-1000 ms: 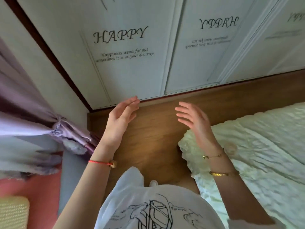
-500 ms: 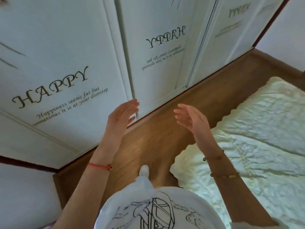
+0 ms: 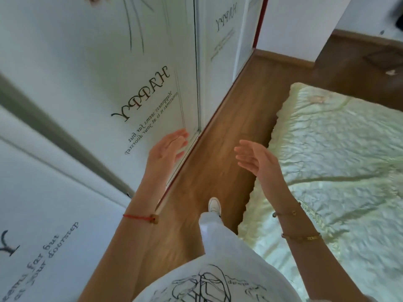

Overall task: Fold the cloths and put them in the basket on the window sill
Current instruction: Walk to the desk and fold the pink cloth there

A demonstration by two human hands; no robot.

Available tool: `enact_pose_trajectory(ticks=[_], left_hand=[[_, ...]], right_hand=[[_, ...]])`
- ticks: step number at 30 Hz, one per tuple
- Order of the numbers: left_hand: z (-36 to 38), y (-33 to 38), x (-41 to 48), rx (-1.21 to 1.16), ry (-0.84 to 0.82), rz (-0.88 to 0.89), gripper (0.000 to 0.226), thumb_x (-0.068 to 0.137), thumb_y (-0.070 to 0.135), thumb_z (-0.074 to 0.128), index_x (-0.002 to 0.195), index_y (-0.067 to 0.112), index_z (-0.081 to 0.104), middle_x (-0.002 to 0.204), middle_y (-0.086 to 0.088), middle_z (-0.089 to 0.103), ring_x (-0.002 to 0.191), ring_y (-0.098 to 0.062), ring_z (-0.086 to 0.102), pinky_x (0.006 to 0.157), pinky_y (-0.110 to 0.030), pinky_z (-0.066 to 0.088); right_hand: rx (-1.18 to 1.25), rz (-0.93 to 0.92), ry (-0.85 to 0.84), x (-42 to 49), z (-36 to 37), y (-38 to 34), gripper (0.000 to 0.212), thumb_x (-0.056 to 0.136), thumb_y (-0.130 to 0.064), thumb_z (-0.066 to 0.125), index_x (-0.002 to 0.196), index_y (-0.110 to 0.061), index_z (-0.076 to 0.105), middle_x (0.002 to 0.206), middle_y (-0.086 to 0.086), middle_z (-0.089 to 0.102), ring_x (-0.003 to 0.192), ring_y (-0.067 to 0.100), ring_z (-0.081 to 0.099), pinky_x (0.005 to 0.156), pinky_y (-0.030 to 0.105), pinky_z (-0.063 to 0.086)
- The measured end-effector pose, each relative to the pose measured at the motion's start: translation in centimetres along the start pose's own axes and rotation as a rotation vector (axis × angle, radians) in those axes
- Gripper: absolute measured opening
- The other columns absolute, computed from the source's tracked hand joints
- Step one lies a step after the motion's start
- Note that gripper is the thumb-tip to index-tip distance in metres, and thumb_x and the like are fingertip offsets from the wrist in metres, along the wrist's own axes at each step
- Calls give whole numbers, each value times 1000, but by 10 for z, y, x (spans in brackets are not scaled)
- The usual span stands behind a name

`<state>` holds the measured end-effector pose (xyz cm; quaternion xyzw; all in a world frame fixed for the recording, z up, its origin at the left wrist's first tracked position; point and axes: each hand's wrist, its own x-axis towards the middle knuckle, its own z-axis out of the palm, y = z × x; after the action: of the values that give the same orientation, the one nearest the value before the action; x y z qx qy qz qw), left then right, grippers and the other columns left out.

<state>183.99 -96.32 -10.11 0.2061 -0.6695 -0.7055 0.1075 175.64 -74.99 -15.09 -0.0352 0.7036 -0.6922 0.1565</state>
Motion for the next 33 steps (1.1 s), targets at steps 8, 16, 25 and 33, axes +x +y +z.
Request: enact_pose_trajectory(ticks=[8, 16, 25, 33], left_hand=[[81, 41, 200, 21, -160, 28, 27, 101, 20, 51, 124, 19, 65, 121, 3, 70, 117, -11, 64, 109, -39, 46], [152, 62, 381, 65, -260, 48, 32, 101, 24, 49, 129, 17, 62, 122, 2, 70, 117, -13, 64, 109, -42, 46], [247, 86, 614, 18, -384, 39, 31, 101, 21, 51, 129, 14, 63, 124, -1, 69, 119, -16, 64, 110, -42, 46], [367, 122, 797, 127, -608, 9, 32, 101, 23, 49, 131, 17, 61, 126, 3, 68, 120, -12, 62, 109, -39, 46]], right_hand=[[33, -10, 125, 181, -43, -51, 38, 105, -31, 37, 127, -11, 61, 120, 7, 69, 109, 21, 68, 100, 38, 53], [68, -12, 217, 352, -83, -88, 37, 105, -30, 38, 124, -11, 63, 117, 9, 70, 107, 22, 68, 100, 41, 53], [90, -41, 331, 560, -124, -119, 37, 105, -31, 37, 121, -11, 65, 114, 8, 72, 106, 20, 69, 100, 41, 53], [131, -37, 537, 719, -178, -159, 35, 104, -31, 41, 117, -13, 68, 109, 4, 74, 103, 17, 70, 95, 36, 55]])
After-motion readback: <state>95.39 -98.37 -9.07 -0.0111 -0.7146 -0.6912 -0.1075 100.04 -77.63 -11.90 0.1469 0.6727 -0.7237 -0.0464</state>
